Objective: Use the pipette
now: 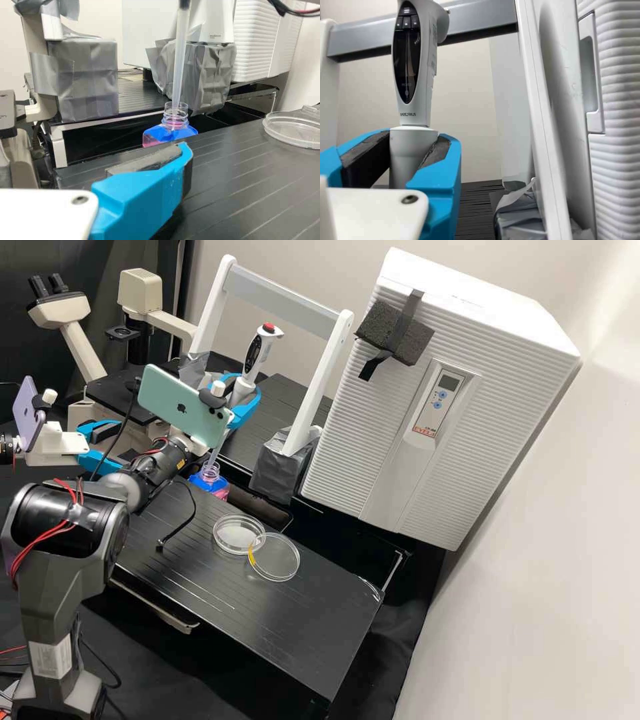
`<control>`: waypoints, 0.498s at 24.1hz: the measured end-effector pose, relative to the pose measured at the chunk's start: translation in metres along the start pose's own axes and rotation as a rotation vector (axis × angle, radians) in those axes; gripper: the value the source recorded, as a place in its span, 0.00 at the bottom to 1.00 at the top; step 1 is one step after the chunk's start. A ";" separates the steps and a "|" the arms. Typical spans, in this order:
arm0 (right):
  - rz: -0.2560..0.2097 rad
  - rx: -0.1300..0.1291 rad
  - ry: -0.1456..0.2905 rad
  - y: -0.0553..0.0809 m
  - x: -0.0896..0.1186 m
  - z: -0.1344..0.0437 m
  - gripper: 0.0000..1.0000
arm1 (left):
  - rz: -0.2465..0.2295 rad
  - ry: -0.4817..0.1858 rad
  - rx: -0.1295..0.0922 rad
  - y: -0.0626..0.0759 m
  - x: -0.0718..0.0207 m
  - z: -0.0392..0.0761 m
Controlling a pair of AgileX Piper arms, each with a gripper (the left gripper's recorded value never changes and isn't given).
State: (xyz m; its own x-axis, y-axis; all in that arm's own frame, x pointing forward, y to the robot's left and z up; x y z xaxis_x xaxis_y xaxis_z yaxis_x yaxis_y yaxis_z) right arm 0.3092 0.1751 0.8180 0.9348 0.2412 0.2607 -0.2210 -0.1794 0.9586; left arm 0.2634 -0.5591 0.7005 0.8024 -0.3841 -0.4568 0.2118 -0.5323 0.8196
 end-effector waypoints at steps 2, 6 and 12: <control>0.000 0.000 0.005 -0.007 -0.006 0.000 0.00 | 0.000 0.000 0.000 0.000 0.0000 0.000; -0.042 -0.057 0.007 -0.021 -0.015 -0.001 0.00 | -0.007 0.002 -0.001 -0.002 0.0006 -0.001; -0.098 -0.142 -0.008 -0.035 -0.027 0.003 0.00 | -0.015 0.005 -0.001 -0.004 0.0010 -0.001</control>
State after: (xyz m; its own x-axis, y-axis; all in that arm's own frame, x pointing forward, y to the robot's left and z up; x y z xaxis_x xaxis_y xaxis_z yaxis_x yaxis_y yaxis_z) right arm 0.2927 0.1717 0.7772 0.9560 0.2428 0.1645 -0.1649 -0.0190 0.9861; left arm 0.2642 -0.5566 0.6975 0.8018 -0.3726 -0.4672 0.2243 -0.5369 0.8133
